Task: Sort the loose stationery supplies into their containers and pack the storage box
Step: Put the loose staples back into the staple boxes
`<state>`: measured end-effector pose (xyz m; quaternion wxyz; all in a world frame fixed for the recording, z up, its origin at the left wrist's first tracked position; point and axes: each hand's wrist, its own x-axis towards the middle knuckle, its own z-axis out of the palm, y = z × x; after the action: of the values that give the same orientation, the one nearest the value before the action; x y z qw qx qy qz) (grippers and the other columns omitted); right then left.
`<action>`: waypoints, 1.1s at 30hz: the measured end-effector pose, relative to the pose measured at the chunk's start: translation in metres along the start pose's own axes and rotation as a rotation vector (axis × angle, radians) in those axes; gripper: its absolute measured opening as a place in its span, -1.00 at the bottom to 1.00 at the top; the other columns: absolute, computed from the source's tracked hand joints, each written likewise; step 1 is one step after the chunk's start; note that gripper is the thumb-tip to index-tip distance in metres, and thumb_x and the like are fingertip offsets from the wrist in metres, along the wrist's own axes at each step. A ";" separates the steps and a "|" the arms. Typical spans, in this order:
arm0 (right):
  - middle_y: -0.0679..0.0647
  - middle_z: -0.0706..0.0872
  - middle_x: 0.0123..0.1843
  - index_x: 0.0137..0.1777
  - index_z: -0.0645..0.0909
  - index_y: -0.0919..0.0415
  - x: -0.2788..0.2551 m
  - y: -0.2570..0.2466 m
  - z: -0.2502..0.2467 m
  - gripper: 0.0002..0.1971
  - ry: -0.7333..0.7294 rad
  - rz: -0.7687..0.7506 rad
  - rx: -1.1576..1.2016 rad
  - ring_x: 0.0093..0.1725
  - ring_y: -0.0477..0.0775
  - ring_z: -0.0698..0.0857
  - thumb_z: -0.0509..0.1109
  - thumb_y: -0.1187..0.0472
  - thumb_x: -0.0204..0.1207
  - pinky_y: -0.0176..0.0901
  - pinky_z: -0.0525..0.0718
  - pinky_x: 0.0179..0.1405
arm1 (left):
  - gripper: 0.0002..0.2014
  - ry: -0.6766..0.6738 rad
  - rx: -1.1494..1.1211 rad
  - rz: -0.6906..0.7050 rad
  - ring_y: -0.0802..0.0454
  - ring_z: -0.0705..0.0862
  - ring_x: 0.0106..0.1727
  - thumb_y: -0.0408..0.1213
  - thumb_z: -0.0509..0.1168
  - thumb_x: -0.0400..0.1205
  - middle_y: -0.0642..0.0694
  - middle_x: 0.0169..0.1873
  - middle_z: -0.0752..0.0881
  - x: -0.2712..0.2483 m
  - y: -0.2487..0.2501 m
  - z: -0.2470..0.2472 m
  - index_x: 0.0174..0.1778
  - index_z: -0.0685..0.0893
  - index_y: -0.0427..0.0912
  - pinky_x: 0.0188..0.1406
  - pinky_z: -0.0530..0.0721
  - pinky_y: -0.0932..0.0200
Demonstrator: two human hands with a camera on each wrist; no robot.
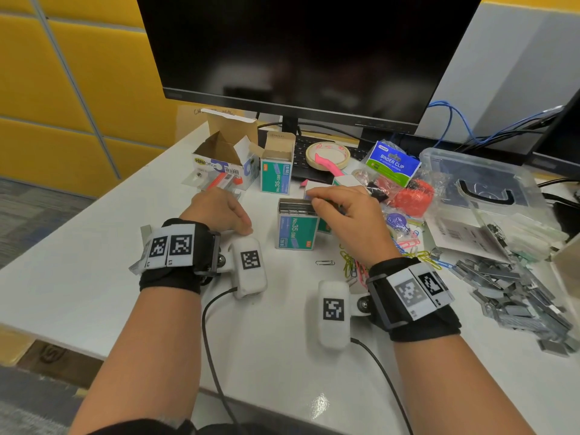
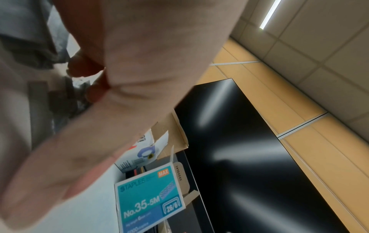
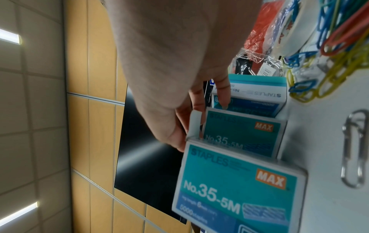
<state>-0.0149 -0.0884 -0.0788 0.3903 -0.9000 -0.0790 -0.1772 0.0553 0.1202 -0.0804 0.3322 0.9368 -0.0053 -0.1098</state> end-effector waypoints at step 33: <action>0.06 0.74 0.05 0.19 0.71 0.11 -0.001 -0.004 0.004 -0.75 0.236 -0.069 0.131 0.08 -0.09 0.60 0.42 0.13 0.53 -0.62 0.48 -0.07 | -0.79 0.347 -0.275 0.355 0.01 0.54 -0.07 -0.42 0.46 0.47 -0.06 0.03 0.64 0.005 -0.010 -0.005 -0.06 0.76 -0.04 -0.10 0.54 0.24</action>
<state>-0.0153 -0.0827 -0.0793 0.4486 -0.8422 -0.0749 -0.2897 0.0605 0.1310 -0.0835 0.4660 0.8721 -0.0975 0.1127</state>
